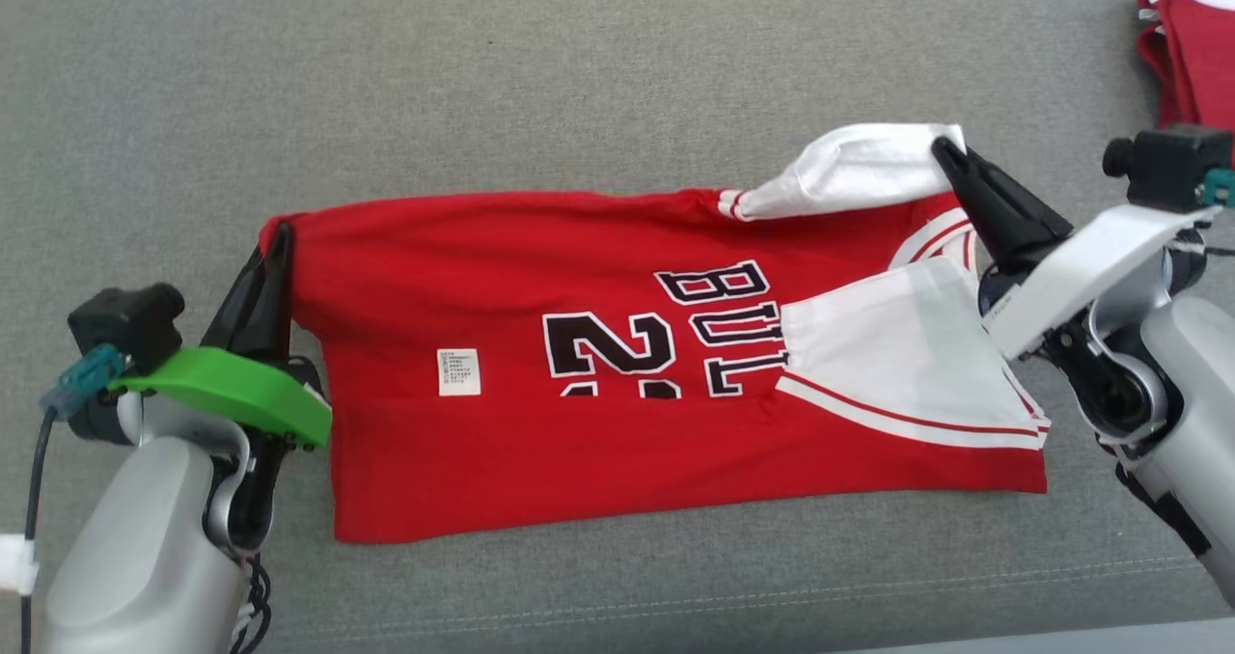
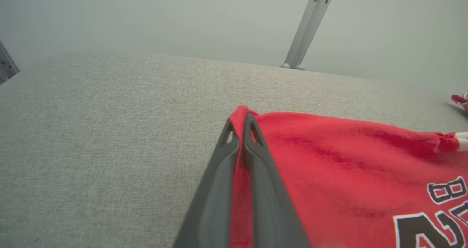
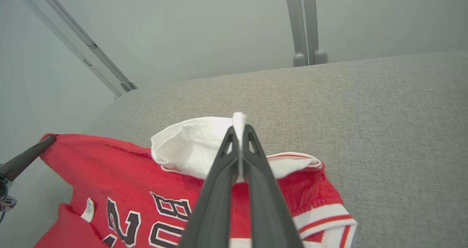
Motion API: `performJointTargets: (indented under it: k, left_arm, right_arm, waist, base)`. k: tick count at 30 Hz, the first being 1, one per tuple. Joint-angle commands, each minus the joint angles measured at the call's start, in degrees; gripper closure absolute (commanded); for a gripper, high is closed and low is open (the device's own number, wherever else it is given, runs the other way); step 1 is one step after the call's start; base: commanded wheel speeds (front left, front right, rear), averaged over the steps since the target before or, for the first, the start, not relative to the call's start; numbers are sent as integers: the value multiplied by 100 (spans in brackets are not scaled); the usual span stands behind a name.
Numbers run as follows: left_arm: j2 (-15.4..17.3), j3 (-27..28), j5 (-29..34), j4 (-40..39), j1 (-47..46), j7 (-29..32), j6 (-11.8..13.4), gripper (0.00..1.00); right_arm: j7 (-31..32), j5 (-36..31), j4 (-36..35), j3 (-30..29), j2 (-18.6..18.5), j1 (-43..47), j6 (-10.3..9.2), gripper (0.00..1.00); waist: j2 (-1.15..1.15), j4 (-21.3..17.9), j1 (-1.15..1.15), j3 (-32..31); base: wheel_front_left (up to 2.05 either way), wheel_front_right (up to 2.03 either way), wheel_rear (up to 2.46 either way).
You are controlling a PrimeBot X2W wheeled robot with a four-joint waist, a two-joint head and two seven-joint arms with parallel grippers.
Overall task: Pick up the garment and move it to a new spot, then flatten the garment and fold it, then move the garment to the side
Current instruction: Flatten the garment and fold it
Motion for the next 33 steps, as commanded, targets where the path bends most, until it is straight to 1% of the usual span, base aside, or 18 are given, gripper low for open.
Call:
performJointTargets:
  k: [1, 3, 9, 10, 13, 17, 20, 24, 25, 26, 27, 29, 30, 31, 32, 33]
  left_arm:
    - [72, 77, -78, -213, 277, -35, 11, 100]
    - [126, 177, -121, -494, 569, -43, 34, 100]
    - [116, 389, -203, -1217, 1320, -38, 158, 100]
    - [91, 480, -224, -1427, 1553, -40, 197, 100]
    - [44, 548, -228, -1621, 1887, -40, 243, 100]
    - [18, 620, -167, -1633, 2152, -40, 314, 100]
    - [-24, 619, -157, -1554, 2233, -41, 319, 100]
    - [-102, 656, -145, -1316, 2273, -41, 320, 100]
    - [-114, 666, -145, -1239, 2272, -41, 310, 98]
    - [-115, 669, -115, -1166, 2263, -42, 294, 90]
    - [-118, 676, -95, -1090, 2252, -41, 277, 85]
    - [-138, 716, -74, -971, 2233, -42, 251, 71]
    - [-151, 744, -51, -925, 2228, -41, 236, 44]
    - [-162, 776, -27, -898, 2236, -41, 229, 0]
    - [-180, 802, -9, -886, 2261, -41, 215, 0]
    - [-209, 833, 5, -883, 2304, -42, 203, 0]
  right_arm:
    - [-93, 78, -183, -61, -70, 269, 0, 100]
    - [-168, 97, -379, -129, -139, 563, 0, 100]
    - [-259, 46, -902, -339, -251, 1336, -1, 100]
    - [-268, 6, -1000, -407, -229, 1588, 0, 100]
    - [-266, -52, -1066, -458, -120, 1898, 0, 100]
    - [-303, -246, -953, -467, 44, 2137, 0, 100]
    - [-304, -324, -824, -465, 124, 2163, 0, 100]
    - [-367, -453, -461, -444, 289, 2127, 0, 100]
    - [-382, -494, -363, -420, 322, 2107, -1, 100]
    - [-404, -539, -266, -392, 341, 2090, 0, 100]
    - [-434, -594, -176, -369, 353, 2069, -1, 100]
    - [-516, -707, -19, -294, 385, 2034, 0, 100]
    - [-562, -760, 47, -235, 382, 2025, -1, 84]
    - [-595, -804, 100, -178, 380, 2032, -1, 69]
    - [-616, -837, 149, -126, 376, 2053, -1, 55]
    - [-649, -862, 182, -71, 354, 2070, -1, 27]
  waist:
    - [0, -218, 0, -231]
    - [0, -272, 0, -280]
    - [0, -359, 0, -327]
    - [0, -383, 0, -333]
    - [0, -412, 0, -336]
    - [0, -443, 0, -332]
    - [0, -453, 0, -331]
    - [0, -457, 0, -342]
    - [0, -456, 0, -343]
    - [0, -456, 0, -344]
    - [0, -455, 0, -346]
    - [0, -455, 0, -348]
    - [0, -455, 0, -351]
    - [0, -456, 0, -355]
    - [0, -459, 0, -360]
    - [0, -462, 0, -364]
  base:
    - [0, 0, 0]
    - [0, 0, 0]
    - [0, 0, 0]
    - [0, 0, 0]
    - [0, 0, 0]
    - [0, 0, 0]
    - [0, 0, 0]
    - [0, 0, 0]
    - [0, 0, 0]
    - [0, 0, 0]
    - [0, 0, 0]
    - [0, 0, 0]
    - [0, 0, 0]
    - [0, 0, 0]
    - [0, 0, 0]
    - [0, 0, 0]
